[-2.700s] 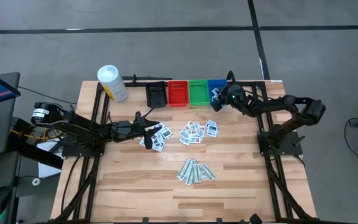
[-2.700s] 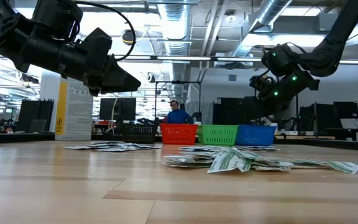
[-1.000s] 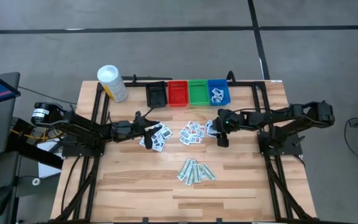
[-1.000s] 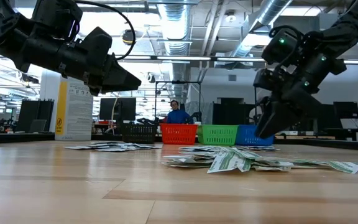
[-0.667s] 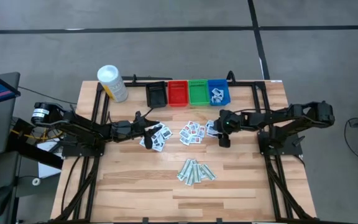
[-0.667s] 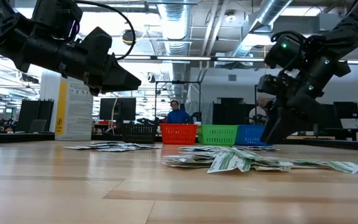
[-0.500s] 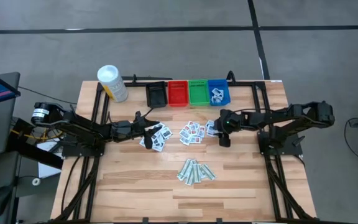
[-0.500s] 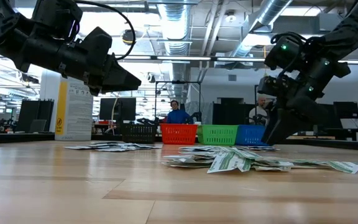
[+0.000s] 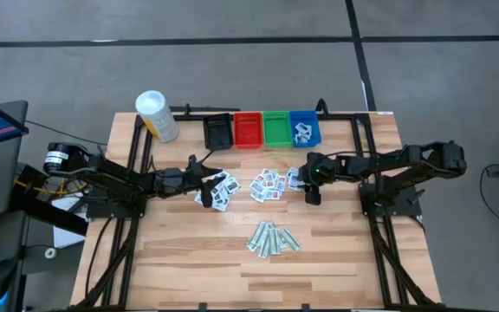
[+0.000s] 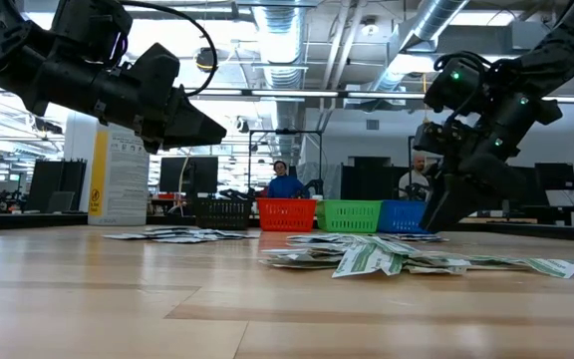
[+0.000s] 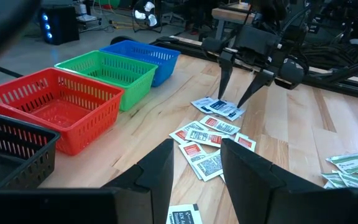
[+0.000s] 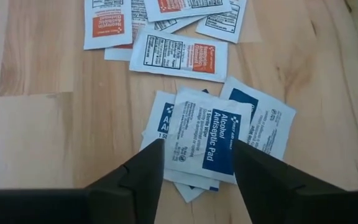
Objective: Pick & Place First Aid Supplies
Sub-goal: Put the blue alcohol pad into the blue bin
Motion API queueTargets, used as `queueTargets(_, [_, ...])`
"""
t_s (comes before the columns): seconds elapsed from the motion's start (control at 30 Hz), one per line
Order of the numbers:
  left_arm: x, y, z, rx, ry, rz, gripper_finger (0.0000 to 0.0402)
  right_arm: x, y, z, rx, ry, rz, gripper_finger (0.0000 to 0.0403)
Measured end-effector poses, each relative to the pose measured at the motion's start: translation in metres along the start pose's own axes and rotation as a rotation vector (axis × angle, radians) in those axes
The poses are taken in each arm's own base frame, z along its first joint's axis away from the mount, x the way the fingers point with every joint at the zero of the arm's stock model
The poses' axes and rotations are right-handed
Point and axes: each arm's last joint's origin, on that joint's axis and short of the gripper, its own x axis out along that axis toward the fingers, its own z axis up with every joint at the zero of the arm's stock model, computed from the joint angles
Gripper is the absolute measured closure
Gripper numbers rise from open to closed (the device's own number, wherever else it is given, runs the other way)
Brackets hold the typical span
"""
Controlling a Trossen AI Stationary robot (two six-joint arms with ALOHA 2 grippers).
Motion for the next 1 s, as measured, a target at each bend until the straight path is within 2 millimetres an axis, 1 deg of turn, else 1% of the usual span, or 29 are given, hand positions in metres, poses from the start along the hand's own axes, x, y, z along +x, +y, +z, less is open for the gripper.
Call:
queueTargets(0.37, [0.0,0.0,0.0,0.0,0.0,0.0,0.0268,0.0,0.0,-0.001,0.016,-0.002,0.0,0.0206])
queueTargets(0.63, [0.0,0.0,0.0,0.0,0.0,0.0,0.0268,0.002,0.001,-0.01,0.018,-0.007,-0.001,0.0211])
queueTargets(0.8, [0.0,0.0,0.0,0.0,0.0,0.0,0.0268,0.002,0.001,-0.01,0.021,-0.009,-0.003,0.0213])
queueTargets(1.0, [0.0,0.0,0.0,0.0,0.0,0.0,0.0268,0.002,0.001,-0.01,0.021,-0.009,-0.003,0.0232])
